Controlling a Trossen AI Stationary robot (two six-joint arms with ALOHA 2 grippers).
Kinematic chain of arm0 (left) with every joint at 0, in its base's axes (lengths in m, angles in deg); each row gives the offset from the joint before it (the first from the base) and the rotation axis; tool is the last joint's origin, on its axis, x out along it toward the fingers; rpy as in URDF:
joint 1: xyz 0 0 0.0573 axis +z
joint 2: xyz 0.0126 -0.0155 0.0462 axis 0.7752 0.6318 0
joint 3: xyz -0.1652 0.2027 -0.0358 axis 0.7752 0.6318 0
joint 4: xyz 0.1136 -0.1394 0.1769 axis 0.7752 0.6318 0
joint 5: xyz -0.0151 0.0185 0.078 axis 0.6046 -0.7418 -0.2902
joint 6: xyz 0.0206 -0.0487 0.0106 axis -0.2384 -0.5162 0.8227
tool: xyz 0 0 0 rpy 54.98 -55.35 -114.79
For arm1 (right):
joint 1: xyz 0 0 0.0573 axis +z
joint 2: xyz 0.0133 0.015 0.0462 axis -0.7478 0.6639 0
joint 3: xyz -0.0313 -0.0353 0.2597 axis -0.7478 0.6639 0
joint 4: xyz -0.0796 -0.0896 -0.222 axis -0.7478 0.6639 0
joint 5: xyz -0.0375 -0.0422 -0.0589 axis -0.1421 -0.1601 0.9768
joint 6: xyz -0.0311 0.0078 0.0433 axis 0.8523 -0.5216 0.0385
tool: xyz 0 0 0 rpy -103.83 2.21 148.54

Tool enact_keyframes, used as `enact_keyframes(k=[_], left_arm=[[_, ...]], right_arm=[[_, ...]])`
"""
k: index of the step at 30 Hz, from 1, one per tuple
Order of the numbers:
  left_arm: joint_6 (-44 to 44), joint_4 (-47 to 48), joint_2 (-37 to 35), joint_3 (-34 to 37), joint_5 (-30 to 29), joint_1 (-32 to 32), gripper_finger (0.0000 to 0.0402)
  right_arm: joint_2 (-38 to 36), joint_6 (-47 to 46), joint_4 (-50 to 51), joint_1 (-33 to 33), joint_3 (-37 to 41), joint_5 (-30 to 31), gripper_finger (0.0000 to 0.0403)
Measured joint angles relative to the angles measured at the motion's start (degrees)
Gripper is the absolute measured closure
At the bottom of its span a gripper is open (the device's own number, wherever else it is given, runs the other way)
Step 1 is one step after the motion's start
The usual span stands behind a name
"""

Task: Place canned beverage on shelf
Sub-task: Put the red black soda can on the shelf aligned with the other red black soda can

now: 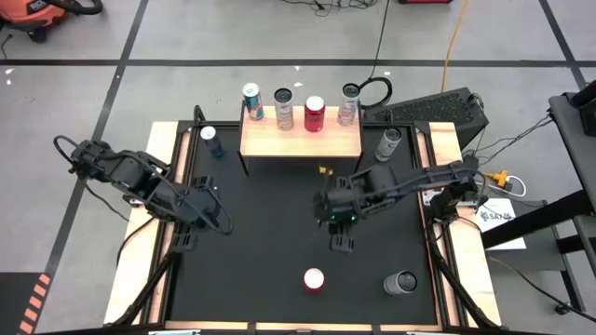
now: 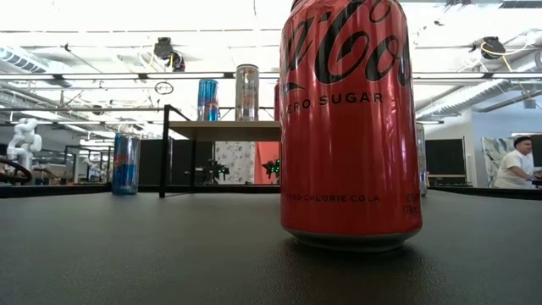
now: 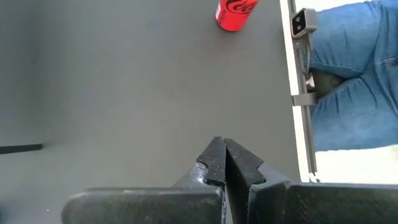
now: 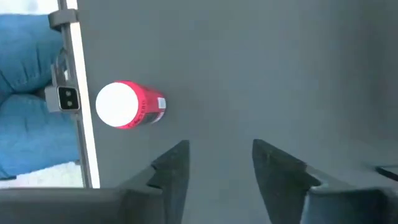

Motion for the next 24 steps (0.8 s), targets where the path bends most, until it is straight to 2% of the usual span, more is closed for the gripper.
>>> enact_keyframes(k=[7, 13, 24], left_arm=[[0.02, 0.0, 0.0, 0.0, -0.33, -1.02, 0.0402], [0.06, 0.02, 0.0, 0.0, -2.94, -1.02, 0.0402], [0.0, 0.0, 0.0, -0.01, -4.75, -1.02, 0.0402]], right_arm=[[0.0, 0.5, -6.65, 1.74, 5.13, -1.26, 0.0197], [-0.02, 0.88, -8.69, 3.24, 7.36, -1.31, 0.0171], [-0.02, -2.91, -13.97, 3.52, 7.83, -1.34, 0.0165]])
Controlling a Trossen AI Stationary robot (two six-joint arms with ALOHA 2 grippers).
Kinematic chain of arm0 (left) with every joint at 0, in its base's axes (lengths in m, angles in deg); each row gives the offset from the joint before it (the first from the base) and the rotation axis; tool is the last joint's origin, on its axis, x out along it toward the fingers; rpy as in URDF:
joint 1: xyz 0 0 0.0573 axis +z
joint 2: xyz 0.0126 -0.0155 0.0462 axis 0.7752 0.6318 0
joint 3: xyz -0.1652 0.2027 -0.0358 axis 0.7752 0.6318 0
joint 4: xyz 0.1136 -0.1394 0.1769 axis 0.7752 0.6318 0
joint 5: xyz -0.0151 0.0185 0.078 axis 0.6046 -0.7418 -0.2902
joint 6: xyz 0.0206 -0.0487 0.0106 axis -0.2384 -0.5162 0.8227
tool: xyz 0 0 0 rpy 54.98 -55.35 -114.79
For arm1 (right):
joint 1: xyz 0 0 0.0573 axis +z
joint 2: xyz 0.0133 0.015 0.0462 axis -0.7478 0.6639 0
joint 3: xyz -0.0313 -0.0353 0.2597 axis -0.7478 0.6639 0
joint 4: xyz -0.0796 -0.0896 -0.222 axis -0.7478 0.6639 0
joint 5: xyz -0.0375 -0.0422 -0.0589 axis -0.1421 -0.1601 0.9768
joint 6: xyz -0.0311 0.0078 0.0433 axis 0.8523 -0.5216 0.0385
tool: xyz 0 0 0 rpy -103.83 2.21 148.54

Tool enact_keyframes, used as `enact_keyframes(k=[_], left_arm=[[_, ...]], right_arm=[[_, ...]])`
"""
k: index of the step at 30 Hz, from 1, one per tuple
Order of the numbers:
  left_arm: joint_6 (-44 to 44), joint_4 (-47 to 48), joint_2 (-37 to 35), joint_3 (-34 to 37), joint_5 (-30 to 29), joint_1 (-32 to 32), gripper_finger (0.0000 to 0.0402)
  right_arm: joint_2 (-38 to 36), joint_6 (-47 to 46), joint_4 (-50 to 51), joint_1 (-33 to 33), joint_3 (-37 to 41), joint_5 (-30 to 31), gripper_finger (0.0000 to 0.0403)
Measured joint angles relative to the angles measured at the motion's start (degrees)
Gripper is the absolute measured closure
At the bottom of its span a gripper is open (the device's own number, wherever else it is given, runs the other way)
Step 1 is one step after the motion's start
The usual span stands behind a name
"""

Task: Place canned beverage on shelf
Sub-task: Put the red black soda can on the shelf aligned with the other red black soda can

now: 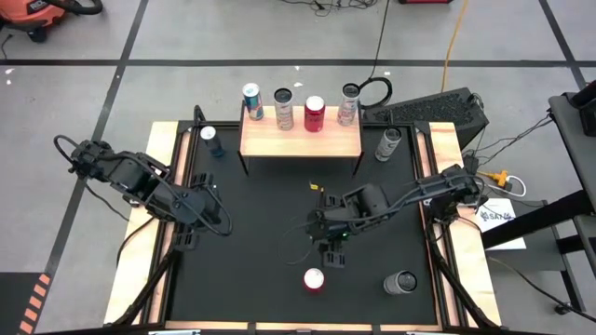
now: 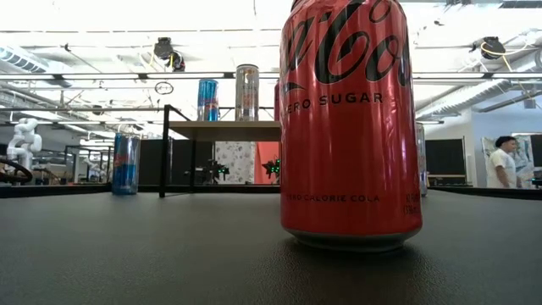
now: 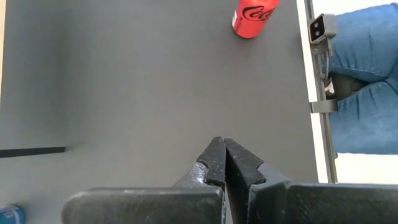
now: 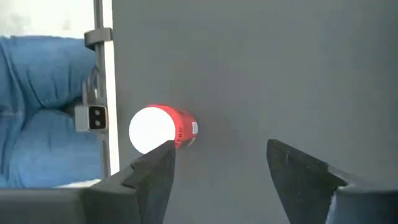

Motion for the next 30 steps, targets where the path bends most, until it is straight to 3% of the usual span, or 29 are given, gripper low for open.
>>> enact_keyframes(k=[18, 22, 30], left_arm=[[-0.04, -0.74, 0.02, -0.01, -5.28, 0.02, 0.0402], [-0.09, -0.76, 0.02, -0.01, -5.51, 0.02, 0.0402], [-6.05, -2.16, 0.04, -0.03, -5.45, 0.02, 0.0402]], right_arm=[[0.0, -3.84, -4.21, 2.18, 0.0, -0.67, 0.0171], [0.08, -1.29, -4.25, 3.19, 0.0, -3.25, 0.0171], [3.4, 3.85, -5.73, 8.04, 0.0, -1.38, 0.0162]])
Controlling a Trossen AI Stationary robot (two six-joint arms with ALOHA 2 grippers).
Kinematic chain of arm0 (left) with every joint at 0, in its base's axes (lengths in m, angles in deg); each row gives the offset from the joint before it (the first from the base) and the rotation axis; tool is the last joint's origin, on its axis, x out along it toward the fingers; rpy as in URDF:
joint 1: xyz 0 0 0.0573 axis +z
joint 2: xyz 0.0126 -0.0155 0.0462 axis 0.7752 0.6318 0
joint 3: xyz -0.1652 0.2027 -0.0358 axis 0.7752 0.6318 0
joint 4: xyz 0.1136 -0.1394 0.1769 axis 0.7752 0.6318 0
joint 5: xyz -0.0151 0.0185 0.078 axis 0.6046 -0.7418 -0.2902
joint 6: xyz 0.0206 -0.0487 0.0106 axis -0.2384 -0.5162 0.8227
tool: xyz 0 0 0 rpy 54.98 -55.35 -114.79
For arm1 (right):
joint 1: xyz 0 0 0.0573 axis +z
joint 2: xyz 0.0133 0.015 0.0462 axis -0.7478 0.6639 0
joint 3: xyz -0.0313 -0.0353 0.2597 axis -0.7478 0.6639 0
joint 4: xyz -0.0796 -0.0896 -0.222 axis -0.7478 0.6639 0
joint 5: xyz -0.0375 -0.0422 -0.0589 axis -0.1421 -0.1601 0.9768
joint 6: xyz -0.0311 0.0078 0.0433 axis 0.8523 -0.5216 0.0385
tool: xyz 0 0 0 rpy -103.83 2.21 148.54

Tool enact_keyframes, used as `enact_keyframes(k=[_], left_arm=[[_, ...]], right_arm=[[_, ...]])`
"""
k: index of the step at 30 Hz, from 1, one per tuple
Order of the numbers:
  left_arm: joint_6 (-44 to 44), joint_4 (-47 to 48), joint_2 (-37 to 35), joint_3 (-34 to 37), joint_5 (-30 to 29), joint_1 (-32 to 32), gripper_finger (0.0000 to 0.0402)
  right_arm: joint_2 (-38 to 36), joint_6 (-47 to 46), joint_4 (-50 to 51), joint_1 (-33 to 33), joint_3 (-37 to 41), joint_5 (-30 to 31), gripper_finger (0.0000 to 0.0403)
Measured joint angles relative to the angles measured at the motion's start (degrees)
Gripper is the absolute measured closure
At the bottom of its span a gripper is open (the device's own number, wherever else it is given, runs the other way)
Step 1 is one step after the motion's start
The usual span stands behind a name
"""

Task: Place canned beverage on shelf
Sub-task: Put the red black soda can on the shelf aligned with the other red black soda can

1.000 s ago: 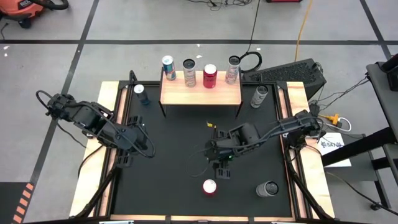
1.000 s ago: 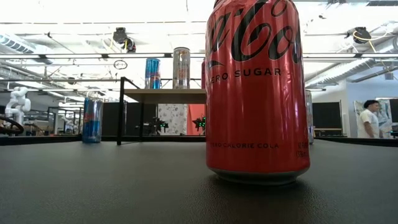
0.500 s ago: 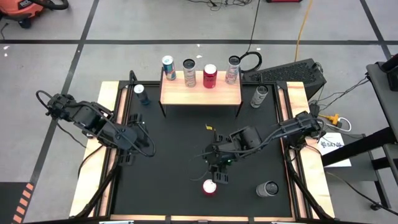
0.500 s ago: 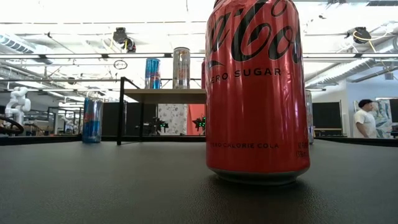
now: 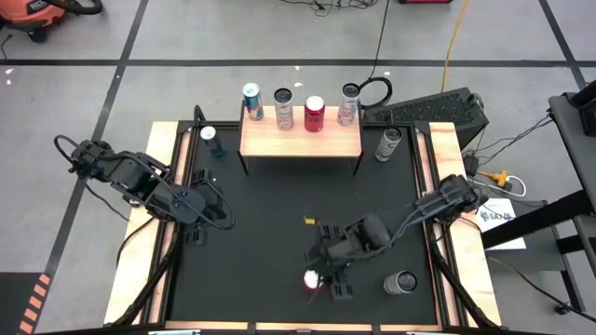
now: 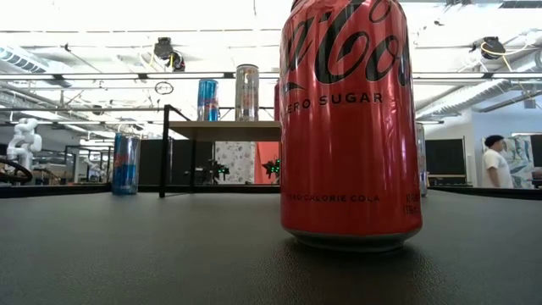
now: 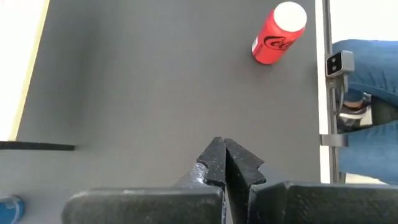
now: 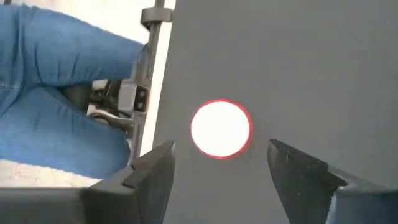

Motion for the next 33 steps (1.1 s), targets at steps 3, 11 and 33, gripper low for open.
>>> enact_keyframes(k=[3, 11, 33], left_arm=[[-0.02, 0.02, 0.0, 0.0, 1.08, 0.0, 0.0402], [0.0, 0.13, 0.0, 0.0, 1.77, 0.01, 0.0402], [0.09, 0.19, 0.0, 0.0, 2.8, 0.0, 0.0402]], right_arm=[[1.96, -0.2, -0.95, 1.46, 0.0, 0.03, 0.0155], [5.87, -0.03, 0.05, 2.52, 0.02, 0.12, 0.0141], [10.72, 1.14, -3.0, 2.47, -0.02, 4.55, 0.014]])
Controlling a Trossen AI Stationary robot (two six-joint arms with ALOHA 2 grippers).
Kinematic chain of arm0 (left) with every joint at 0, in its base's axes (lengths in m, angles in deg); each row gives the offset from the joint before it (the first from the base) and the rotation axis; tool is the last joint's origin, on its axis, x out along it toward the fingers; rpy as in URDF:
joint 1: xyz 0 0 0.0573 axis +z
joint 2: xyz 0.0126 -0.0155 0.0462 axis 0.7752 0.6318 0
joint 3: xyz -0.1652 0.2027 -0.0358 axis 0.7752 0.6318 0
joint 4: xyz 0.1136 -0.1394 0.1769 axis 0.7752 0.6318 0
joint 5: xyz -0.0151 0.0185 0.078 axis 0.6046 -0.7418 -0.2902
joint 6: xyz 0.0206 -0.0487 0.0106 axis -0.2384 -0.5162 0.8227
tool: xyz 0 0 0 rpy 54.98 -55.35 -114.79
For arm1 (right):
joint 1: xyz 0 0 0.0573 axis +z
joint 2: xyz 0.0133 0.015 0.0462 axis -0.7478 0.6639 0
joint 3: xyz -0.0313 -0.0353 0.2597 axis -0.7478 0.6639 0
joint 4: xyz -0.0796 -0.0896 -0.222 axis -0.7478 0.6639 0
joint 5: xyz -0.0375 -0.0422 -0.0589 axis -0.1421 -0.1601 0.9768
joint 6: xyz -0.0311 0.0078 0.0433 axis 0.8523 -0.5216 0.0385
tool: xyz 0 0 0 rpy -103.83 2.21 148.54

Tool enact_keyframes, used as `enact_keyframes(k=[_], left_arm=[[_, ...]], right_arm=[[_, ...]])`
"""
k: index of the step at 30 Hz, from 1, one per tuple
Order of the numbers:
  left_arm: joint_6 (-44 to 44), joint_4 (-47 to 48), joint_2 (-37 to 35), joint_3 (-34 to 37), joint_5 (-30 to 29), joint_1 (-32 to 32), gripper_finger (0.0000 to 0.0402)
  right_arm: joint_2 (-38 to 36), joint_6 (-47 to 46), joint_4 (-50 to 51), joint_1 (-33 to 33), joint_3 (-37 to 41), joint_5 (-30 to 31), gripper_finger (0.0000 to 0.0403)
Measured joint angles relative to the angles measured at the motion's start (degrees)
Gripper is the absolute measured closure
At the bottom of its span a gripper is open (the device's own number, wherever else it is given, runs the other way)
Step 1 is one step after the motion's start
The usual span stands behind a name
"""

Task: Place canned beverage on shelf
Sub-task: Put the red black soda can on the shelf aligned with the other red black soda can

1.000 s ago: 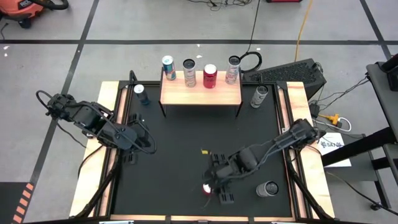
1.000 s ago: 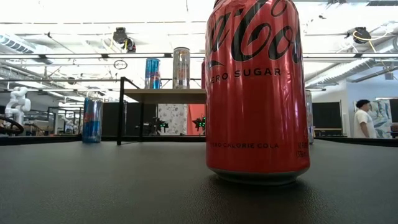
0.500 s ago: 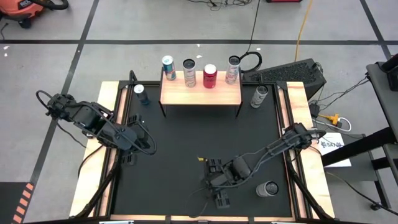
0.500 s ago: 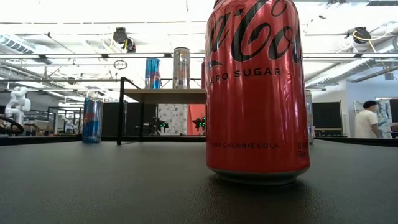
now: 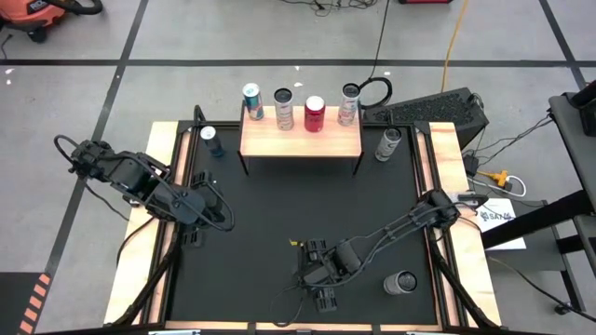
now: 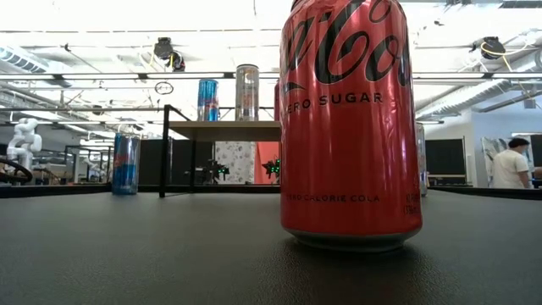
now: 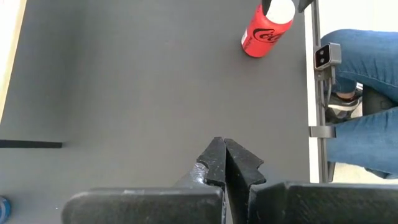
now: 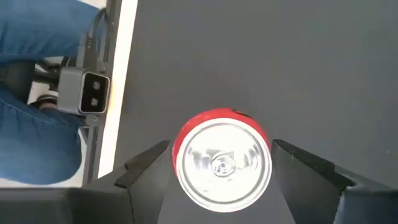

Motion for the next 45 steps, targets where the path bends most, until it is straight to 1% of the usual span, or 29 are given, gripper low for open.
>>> enact_keyframes(k=[7, 10, 13, 21, 37, 45], left_arm=[[0.02, 0.0, 0.0, 0.0, 0.0, 0.0, 0.0402], [0.02, 0.0, 0.0, 0.0, 0.0, 0.0, 0.0402], [0.04, 0.01, 0.0, 0.0, 0.0, 0.0, 0.0402], [0.02, 0.01, 0.0, 0.0, 0.0, 0.0, 0.0402], [0.02, 0.02, 0.0, 0.0, 0.0, 0.0, 0.0402], [0.02, 0.02, 0.0, 0.0, 0.0, 0.0, 0.0402]], right_arm=[[1.3, -2.54, 1.1, 0.0, -0.04, -0.25, 0.014], [1.31, -3.88, 1.14, -0.02, -0.04, -2.69, 0.014], [1.2, -5.22, 1.11, 0.04, -0.04, -3.21, 0.014], [1.92, -7.0, 1.6, -0.04, -0.09, -7.25, 0.014], [1.95, -7.46, 1.32, 0.07, -1.01, -7.79, 0.014], [1.95, -7.41, 2.92, 0.04, -1.09, -7.84, 0.014]])
